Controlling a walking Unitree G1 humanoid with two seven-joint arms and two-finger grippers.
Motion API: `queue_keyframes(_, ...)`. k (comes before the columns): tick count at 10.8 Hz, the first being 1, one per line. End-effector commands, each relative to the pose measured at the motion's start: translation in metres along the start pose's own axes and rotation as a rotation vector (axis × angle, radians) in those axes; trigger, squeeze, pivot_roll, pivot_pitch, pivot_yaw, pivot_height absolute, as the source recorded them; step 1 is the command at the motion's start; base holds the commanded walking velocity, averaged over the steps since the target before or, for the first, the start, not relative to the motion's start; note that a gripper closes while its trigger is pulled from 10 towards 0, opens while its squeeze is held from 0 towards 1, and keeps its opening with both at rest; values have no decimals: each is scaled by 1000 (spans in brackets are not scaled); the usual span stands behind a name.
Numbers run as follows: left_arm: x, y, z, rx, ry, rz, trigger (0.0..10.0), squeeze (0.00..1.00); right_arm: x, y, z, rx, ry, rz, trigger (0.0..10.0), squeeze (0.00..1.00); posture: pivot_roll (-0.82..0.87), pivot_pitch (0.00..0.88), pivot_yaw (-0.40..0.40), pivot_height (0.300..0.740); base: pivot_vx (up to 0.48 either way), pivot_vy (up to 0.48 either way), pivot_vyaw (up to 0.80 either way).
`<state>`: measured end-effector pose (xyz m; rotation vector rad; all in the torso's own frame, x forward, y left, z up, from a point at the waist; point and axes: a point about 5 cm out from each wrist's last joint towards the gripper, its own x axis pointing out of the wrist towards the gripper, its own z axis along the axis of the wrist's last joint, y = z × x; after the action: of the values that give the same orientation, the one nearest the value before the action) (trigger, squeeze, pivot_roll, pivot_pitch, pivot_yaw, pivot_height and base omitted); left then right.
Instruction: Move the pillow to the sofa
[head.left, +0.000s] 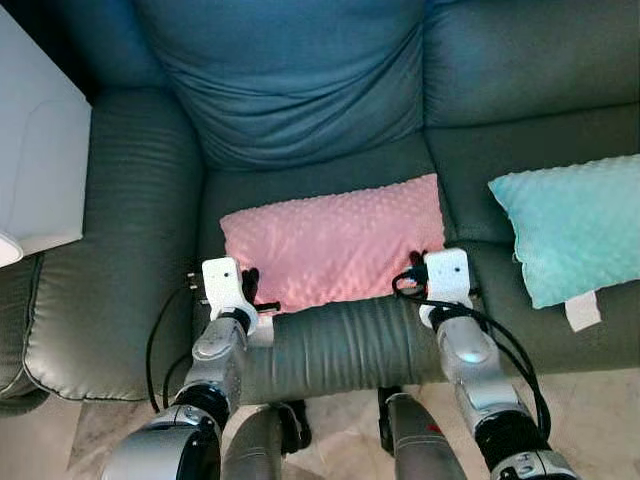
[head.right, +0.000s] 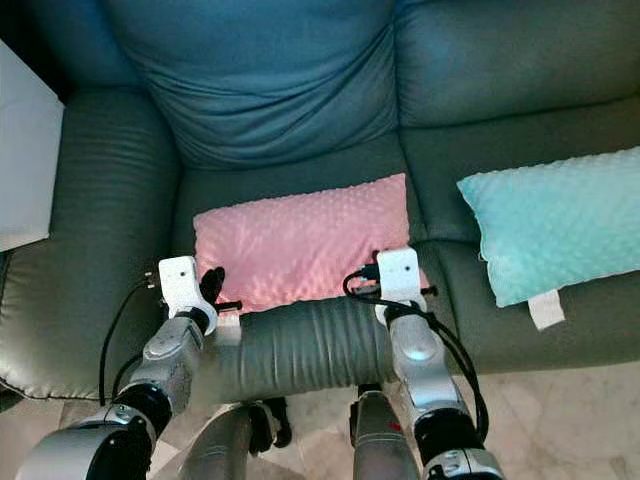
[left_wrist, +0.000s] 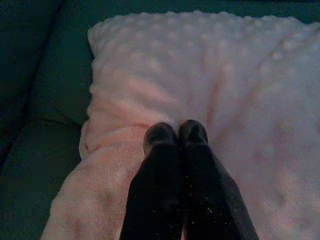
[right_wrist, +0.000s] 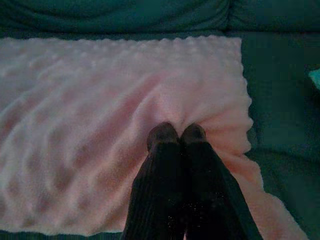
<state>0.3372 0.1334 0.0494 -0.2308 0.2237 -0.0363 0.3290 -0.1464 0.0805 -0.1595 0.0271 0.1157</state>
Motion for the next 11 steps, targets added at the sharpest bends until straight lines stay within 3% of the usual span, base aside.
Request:
queue_keyframes(1,-9,11,-19,-15,67,21,10000,0,-11,12,-21,51,73,39,10000,0,-238,463,155,740,0,0,0)
queue_keyframes(2,-13,11,-25,-7,85,-11,10000,365,-17,20,-30,60,95,65,10000,1000,-236,461,154,740,0,0,0)
queue_keyframes(3,-18,11,-34,15,105,-38,10000,1000,-24,27,-37,73,111,87,10000,1000,-234,459,153,740,0,0,0)
queue_keyframes(6,-30,17,-49,-15,117,-33,10000,1000,-30,31,-43,62,123,102,10000,1000,-229,442,150,740,0,0,0)
queue_keyframes(11,-36,16,-49,-11,49,-54,10000,1000,-24,9,-39,15,145,-30,10000,1000,-223,403,143,740,0,0,0)
